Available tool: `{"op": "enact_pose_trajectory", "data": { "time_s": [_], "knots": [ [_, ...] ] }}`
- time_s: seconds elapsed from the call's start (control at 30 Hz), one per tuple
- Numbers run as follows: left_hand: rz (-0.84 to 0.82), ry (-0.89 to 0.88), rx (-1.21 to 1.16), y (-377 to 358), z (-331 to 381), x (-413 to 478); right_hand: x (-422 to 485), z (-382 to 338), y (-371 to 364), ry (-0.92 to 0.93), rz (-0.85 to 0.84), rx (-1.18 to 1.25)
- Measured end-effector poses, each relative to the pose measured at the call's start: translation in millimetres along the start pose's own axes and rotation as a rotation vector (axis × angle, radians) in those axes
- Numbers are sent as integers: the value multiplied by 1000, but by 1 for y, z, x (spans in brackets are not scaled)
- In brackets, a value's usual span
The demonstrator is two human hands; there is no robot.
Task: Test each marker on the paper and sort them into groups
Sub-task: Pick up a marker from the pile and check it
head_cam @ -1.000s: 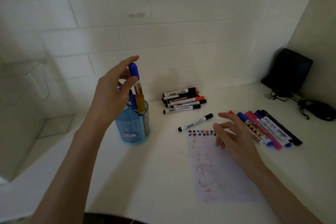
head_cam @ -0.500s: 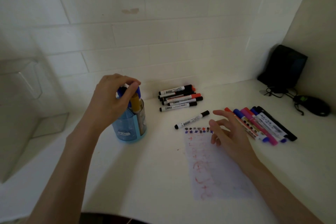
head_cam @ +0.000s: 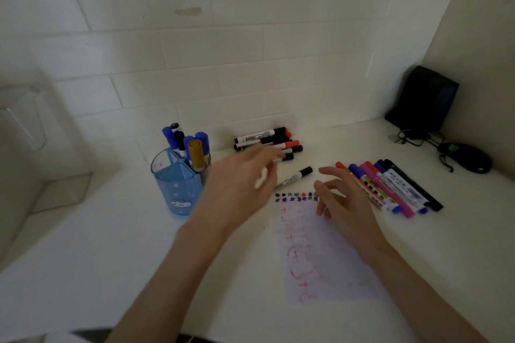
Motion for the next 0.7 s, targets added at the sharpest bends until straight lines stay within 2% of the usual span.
{"op": "enact_pose_trajectory", "data": {
  "time_s": [0.03,0.1,0.2,0.3,0.4,0.53,0.63,0.7],
  "knots": [
    [-127,72,86,-21,2,-1,0,0,1,8,6,0],
    [-257,177,178,-57,-5,-4,-1,-1,2,21,13,0],
    [-298,252,229,-85,-15,-4,0,3,2,33,12,-26],
    [-246,311,192,-91,-22,-4,2,7,5,55,24,-106],
    [-192,364,-61,-86,-17,-1,3,4,7,200,-10,-352],
    [-274,398,-451,-81,3,-7,1,-5,10,513,-12,-742],
    [-328,387,-659,-77,11,-8,2,-10,16,593,54,-827],
    [-397,371,-735,-72,10,-8,4,-12,18,505,110,-734]
  ]
}}
Point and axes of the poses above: each hand's wrist, its own x-axis towards the middle knuckle, its own y-axis out of the back of the hand, z = x × y, the point moved 2 cm from there along x, towards the middle knuckle, and after that the axes turned 10 degrees about y, right-handed, at the moved point
